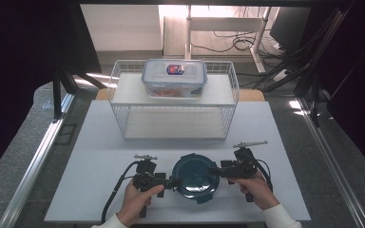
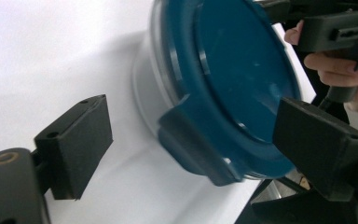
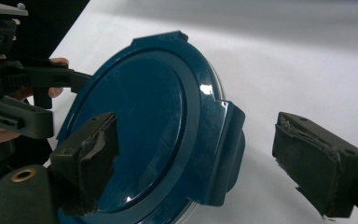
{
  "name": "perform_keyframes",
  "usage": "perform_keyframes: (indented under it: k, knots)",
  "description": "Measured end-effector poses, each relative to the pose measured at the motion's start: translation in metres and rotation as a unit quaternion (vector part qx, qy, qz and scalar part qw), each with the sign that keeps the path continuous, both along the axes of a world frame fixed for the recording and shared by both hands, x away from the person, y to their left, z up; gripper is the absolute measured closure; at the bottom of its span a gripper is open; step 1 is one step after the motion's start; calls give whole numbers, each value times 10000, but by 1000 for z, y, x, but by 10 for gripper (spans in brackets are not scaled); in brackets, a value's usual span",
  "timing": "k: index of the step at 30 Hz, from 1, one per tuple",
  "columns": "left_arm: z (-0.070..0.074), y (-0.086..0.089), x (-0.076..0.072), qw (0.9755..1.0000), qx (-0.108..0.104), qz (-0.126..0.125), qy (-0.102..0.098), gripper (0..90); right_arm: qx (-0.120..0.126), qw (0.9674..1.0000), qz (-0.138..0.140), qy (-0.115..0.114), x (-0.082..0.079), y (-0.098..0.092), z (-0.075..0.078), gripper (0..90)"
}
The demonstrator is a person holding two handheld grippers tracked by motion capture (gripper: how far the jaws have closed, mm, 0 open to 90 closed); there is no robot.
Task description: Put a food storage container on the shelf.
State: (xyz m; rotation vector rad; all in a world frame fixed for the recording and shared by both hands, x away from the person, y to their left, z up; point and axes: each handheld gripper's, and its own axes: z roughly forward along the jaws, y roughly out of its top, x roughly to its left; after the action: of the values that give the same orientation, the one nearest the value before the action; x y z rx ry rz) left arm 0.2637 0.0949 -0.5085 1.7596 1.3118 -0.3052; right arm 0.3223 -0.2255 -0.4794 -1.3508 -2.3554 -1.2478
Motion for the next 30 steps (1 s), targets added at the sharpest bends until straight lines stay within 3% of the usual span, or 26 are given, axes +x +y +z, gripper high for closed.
perform_keyframes:
  k: [5,6,7,8,11,12,15,16,22,30]
  knots:
    - [-2,-3,-2,9999,7,-115,35,143,72,9997,15,219,4,1,-8,136]
    - [-3,-4,-4,9998,-11,-192,64,147,190,9988,37,459,6,2,-13,135]
    - [-3,-4,-4,9998,-11,-192,64,151,238,9982,65,539,7,2,-14,135]
    - [-7,-5,-5,9994,-155,-224,190,160,270,9975,117,637,7,3,-16,135]
    - [-11,-5,-5,9990,-227,-201,327,182,240,9970,173,720,6,5,-18,137]
    - [-14,-5,-4,9981,-377,-214,446,205,258,9961,213,815,6,7,-19,157]
    - [-14,-4,-5,9971,-531,-275,464,283,245,9952,254,913,5,9,-21,199]
    - [-13,-5,-5,9968,-567,-277,482,330,250,9950,243,932,4,9,-21,206]
    - [-13,-5,-6,9962,-647,-141,563,355,614,9891,-28,1340,9,0,-25,297]
    - [-9,-4,-8,9952,-787,-38,575,423,651,9895,-188,1274,7,-3,-19,340]
